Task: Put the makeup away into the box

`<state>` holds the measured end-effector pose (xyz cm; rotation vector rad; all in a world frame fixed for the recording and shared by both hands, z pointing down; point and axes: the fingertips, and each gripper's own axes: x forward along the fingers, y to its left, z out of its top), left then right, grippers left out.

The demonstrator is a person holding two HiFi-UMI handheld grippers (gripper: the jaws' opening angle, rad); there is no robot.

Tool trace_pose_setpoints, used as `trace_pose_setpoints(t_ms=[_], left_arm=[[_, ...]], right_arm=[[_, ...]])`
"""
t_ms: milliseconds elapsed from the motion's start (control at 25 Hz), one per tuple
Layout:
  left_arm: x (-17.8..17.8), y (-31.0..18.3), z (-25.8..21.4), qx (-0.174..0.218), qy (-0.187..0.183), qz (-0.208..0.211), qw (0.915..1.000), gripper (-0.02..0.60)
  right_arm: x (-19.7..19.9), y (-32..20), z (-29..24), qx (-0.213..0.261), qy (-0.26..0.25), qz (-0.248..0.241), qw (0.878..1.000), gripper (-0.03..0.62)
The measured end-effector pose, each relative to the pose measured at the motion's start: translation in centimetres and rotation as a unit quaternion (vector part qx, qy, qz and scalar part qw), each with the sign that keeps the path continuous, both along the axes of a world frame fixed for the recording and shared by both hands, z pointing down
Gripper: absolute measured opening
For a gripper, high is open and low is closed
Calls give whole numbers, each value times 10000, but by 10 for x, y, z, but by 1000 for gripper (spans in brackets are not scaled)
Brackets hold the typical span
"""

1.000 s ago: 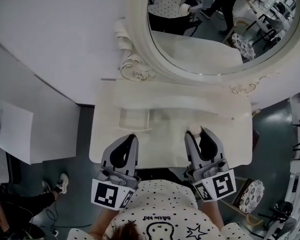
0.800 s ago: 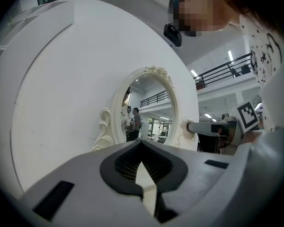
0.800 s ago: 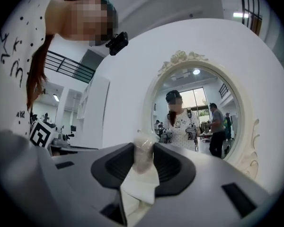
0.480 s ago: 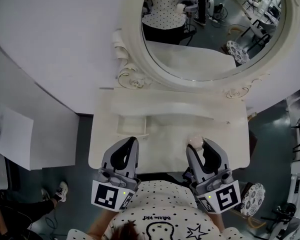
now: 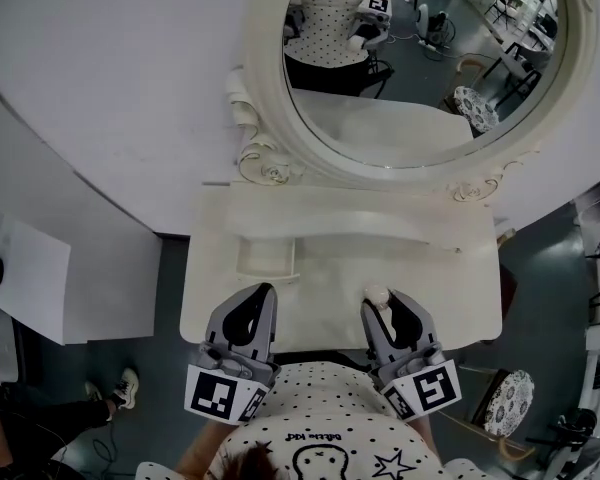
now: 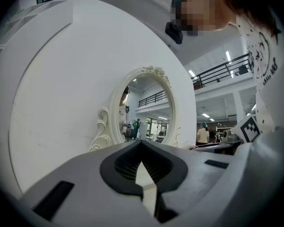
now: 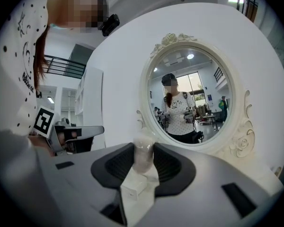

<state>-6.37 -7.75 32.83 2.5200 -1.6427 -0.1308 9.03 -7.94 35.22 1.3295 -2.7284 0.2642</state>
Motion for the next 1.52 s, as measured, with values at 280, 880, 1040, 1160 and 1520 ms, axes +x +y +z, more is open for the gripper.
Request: trace_pose_setpoints(t_ms=[280,880,1040,1160,1520], left_arm=[[-1,-3,-2,6,10,-65,10000,-5],[-14,-10,-2,38,46,-232,9997,-5],[-23,-11,-1,29,41,-337,9994,-5],[-31,-11,2,-12,38,-431,9991,-5],[-56,-16,8,-102,38,-714,9974,-5]], right_arm=[[0,-5,-3,53,22,8,10000,133],[-16,-24,-29,467,152,-229,9985,133],[-34,-34,-29,497,175,-410,9978,133],[-53,-41,-22,439,190,-629,9969,133],[-110,-65,7,254,367,-1268,9909,133]])
